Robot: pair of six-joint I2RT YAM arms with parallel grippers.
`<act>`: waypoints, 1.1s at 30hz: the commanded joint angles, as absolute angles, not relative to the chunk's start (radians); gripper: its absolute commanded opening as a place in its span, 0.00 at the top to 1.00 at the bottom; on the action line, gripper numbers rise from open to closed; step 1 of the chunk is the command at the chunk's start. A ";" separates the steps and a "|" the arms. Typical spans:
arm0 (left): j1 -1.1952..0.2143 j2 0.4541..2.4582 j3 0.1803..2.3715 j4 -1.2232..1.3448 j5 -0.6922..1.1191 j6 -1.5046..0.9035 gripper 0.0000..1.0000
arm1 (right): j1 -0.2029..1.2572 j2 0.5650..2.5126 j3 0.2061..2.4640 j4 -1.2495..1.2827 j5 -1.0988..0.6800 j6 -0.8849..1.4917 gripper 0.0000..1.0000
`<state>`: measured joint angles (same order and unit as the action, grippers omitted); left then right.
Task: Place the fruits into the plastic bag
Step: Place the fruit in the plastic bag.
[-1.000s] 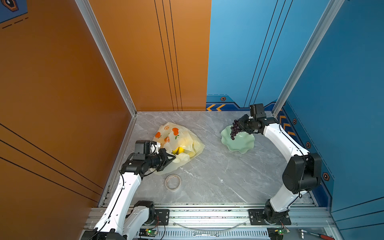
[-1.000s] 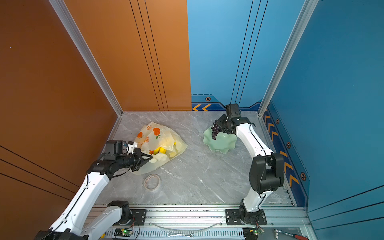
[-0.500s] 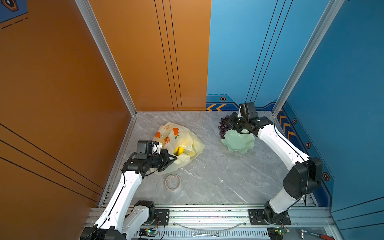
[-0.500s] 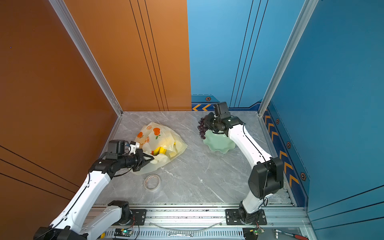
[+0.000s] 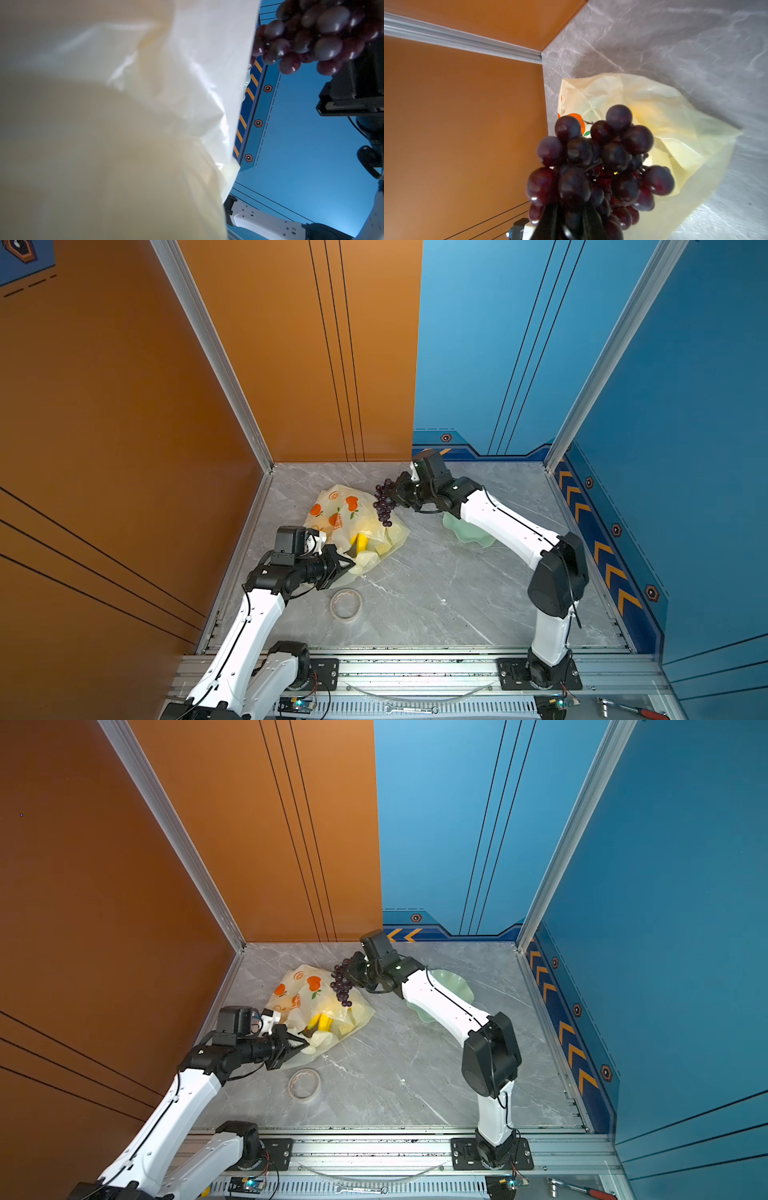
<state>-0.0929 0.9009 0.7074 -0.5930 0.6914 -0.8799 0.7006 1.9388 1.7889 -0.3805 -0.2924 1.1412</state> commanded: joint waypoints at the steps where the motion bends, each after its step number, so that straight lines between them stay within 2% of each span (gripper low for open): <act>1: -0.100 0.894 0.700 -0.606 0.683 -0.865 1.00 | 0.762 1.977 1.858 -0.338 -0.331 1.178 0.84; 13: -0.099 0.907 0.728 -0.609 0.654 -0.881 1.00 | 0.890 2.067 1.871 -0.313 -0.391 1.213 0.85; 26: -0.077 0.856 0.756 -0.635 0.621 -0.900 1.00 | 0.921 2.067 1.770 -0.318 -0.444 1.209 0.84; 33: -0.066 0.820 0.754 -0.635 0.624 -0.914 1.00 | 0.932 2.128 1.769 -0.318 -0.473 1.207 0.84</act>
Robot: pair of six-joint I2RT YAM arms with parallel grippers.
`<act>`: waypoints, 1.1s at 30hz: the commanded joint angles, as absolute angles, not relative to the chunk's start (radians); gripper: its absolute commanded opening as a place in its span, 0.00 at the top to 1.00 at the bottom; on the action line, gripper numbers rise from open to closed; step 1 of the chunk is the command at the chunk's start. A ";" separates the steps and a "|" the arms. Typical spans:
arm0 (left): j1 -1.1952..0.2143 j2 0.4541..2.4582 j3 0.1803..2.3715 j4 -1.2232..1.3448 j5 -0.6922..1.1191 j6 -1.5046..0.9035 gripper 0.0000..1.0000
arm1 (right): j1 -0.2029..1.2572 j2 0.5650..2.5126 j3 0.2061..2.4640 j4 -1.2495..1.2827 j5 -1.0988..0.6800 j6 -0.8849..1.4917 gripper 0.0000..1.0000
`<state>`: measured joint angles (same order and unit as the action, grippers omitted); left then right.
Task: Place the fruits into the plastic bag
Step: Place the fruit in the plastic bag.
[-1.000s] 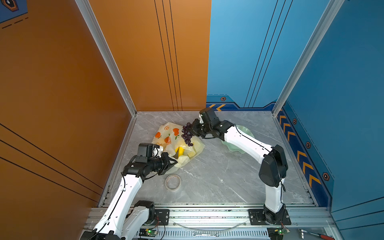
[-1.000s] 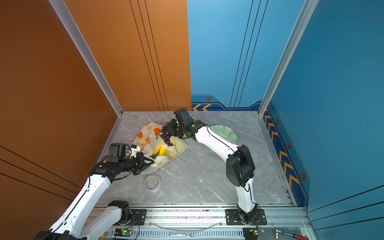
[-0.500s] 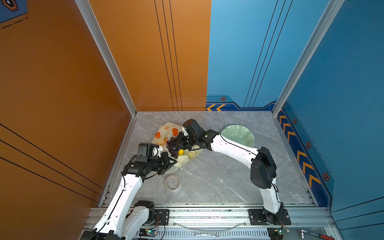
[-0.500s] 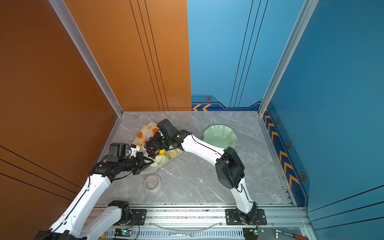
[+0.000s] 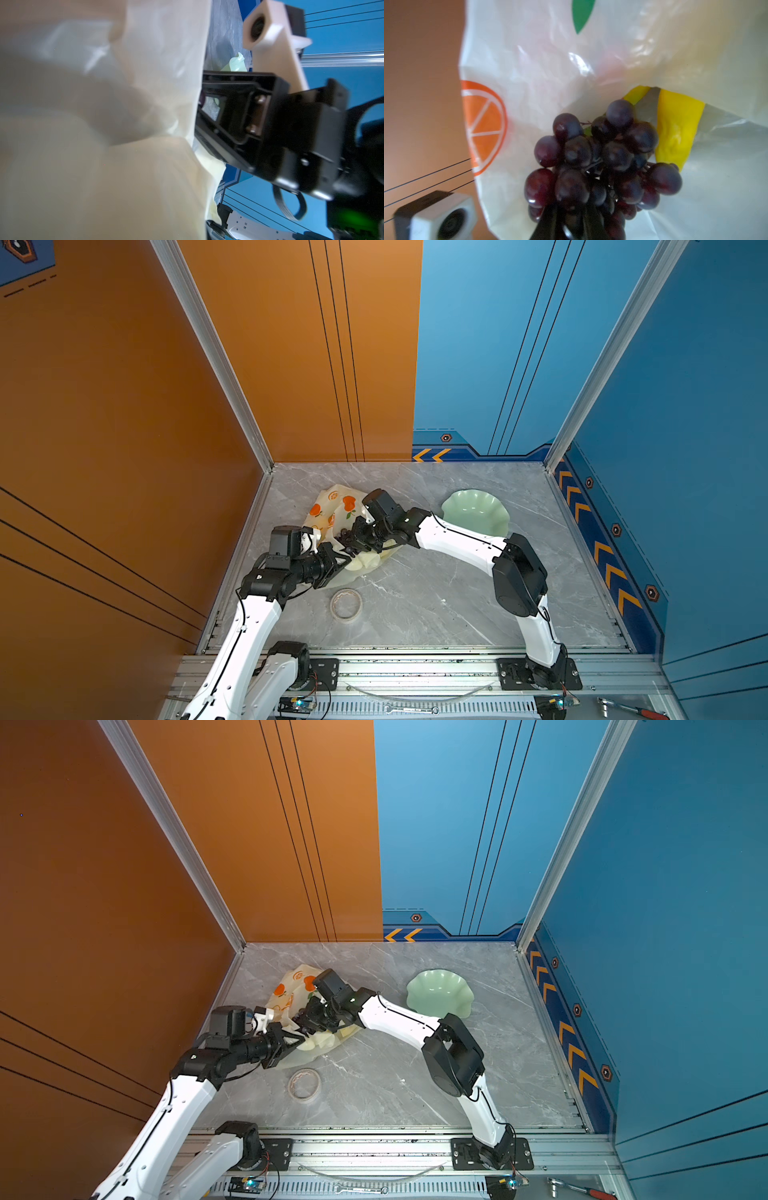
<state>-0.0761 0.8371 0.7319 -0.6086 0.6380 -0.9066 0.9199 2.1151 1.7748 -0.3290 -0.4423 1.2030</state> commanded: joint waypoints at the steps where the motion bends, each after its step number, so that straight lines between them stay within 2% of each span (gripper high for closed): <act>1: -0.065 0.818 0.752 -0.635 0.625 -0.914 1.00 | 0.935 2.135 1.771 -0.320 -0.480 1.208 0.84; 13: -0.055 0.787 0.758 -0.633 0.647 -0.914 1.00 | 0.969 2.245 1.882 -0.319 -0.616 1.215 0.82; 21: -0.049 0.777 0.758 -0.618 0.659 -0.920 1.00 | 0.959 2.252 1.889 -0.316 -0.612 1.216 0.78; 30: -0.040 0.780 0.750 -0.605 0.666 -0.927 1.00 | 0.951 2.256 1.893 -0.320 -0.621 1.213 0.65; 33: -0.035 0.781 0.746 -0.601 0.667 -0.927 1.00 | 0.951 2.260 1.902 -0.331 -0.623 1.209 0.56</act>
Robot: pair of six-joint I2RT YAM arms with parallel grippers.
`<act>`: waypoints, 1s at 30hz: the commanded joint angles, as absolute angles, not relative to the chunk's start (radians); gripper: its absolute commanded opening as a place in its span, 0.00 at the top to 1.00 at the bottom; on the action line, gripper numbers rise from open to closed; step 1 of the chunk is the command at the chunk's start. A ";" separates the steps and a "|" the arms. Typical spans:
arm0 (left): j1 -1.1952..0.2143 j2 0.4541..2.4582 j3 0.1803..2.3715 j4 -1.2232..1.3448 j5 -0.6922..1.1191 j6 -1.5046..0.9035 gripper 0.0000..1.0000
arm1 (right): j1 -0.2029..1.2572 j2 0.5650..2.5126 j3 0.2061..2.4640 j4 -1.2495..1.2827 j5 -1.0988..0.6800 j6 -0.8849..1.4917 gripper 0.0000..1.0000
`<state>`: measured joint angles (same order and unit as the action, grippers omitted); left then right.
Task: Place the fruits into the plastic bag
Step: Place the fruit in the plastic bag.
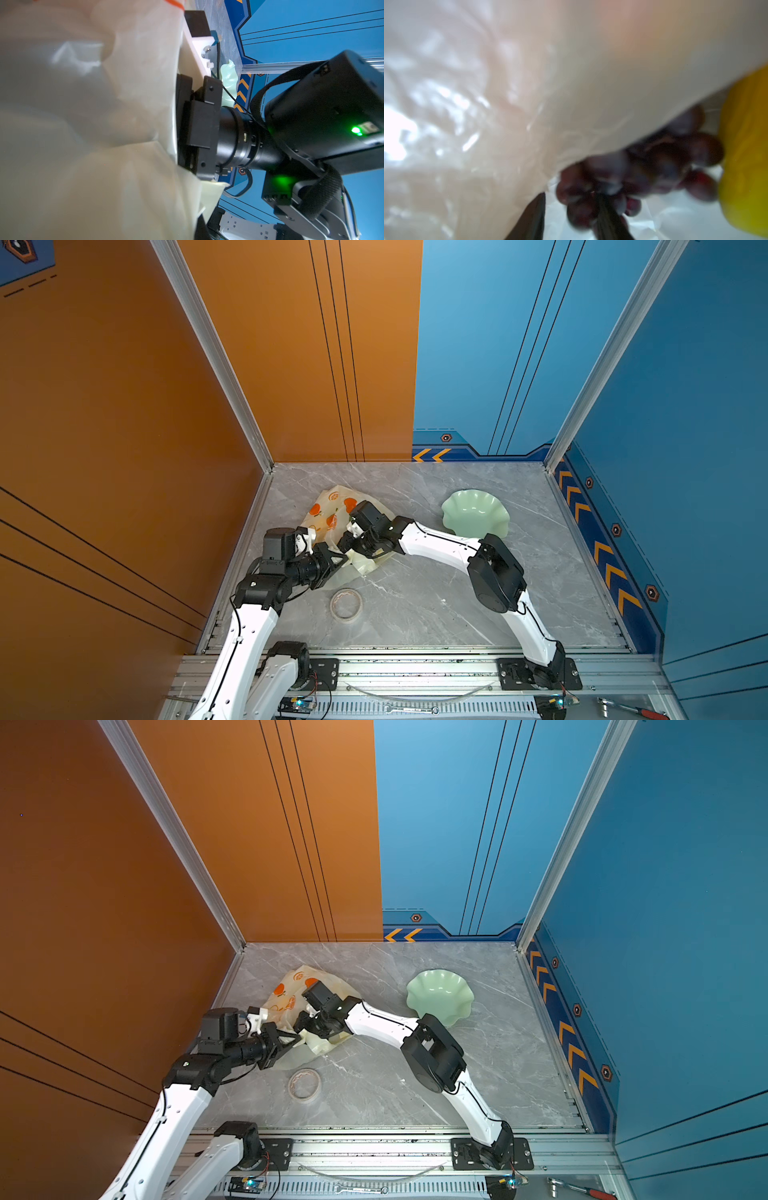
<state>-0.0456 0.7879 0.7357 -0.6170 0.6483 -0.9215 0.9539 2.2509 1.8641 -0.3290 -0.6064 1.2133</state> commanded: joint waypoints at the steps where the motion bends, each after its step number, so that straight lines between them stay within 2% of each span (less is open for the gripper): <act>1: -0.034 0.781 0.745 -0.600 0.669 -0.927 1.00 | 0.951 2.262 1.911 -0.339 -0.623 1.202 0.52; 11: -0.028 0.791 0.740 -0.586 0.673 -0.930 1.00 | 0.939 2.222 1.951 -0.495 -0.569 1.081 0.26; 21: -0.025 0.775 0.724 -0.586 0.675 -0.934 1.00 | 0.930 2.140 2.006 -0.723 -0.456 0.930 0.21; 25: -0.021 0.765 0.717 -0.586 0.678 -0.938 1.00 | 0.918 2.094 2.017 -0.794 -0.399 0.891 0.10; 30: -0.020 0.769 0.713 -0.586 0.682 -0.936 1.00 | 0.902 2.021 2.017 -0.840 -0.333 0.850 0.08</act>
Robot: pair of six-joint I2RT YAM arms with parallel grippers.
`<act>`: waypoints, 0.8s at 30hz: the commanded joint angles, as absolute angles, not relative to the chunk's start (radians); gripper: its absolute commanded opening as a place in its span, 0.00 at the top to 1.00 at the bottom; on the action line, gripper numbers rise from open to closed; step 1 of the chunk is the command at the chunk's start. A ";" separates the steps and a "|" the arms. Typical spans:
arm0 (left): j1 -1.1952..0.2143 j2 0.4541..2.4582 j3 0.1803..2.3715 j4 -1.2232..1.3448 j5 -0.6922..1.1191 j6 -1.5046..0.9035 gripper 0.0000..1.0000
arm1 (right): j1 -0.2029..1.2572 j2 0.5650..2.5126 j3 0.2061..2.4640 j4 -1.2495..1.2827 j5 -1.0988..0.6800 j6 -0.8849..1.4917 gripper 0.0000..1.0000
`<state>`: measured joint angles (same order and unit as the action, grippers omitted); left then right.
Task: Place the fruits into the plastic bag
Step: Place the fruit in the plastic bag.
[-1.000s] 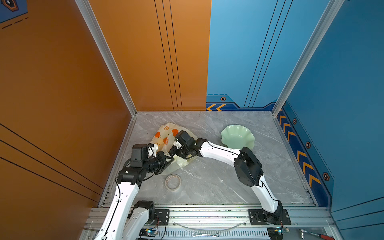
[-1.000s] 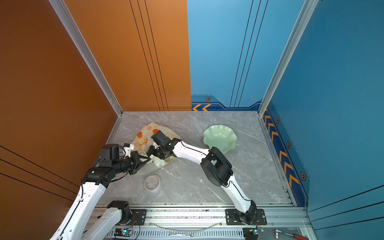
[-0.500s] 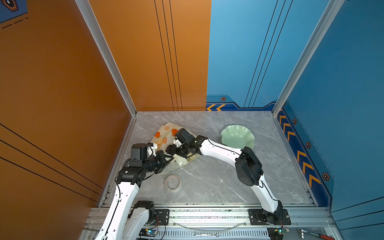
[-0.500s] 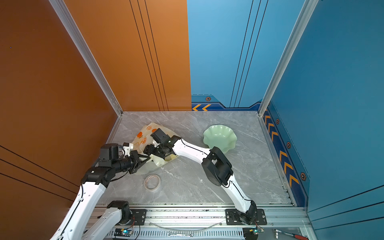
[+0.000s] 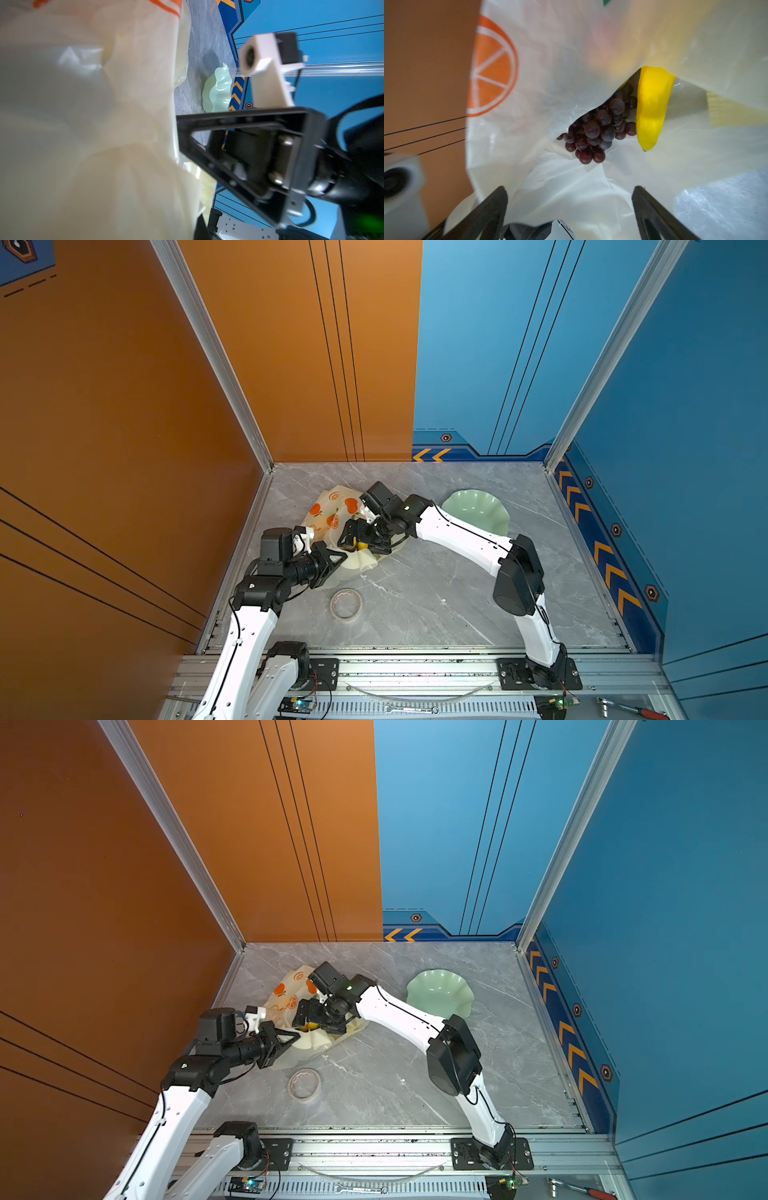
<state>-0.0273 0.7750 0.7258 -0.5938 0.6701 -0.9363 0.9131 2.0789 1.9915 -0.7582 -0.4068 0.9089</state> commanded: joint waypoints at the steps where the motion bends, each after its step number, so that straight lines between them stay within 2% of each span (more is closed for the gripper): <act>1: -0.020 0.769 0.713 -0.586 0.683 -0.936 1.00 | 0.898 2.012 2.016 -0.846 -0.326 0.845 0.08; 12: -0.018 0.755 0.704 -0.605 0.681 -0.935 1.00 | 0.797 2.036 1.999 -1.006 -0.215 0.675 0.09; 16: -0.017 0.747 0.705 -0.614 0.678 -0.934 1.00 | 0.782 2.067 1.997 -1.043 -0.163 0.570 0.10; 24: -0.015 0.728 0.689 -0.615 0.672 -0.949 1.00 | 0.799 2.190 2.059 -1.045 -0.166 0.473 0.11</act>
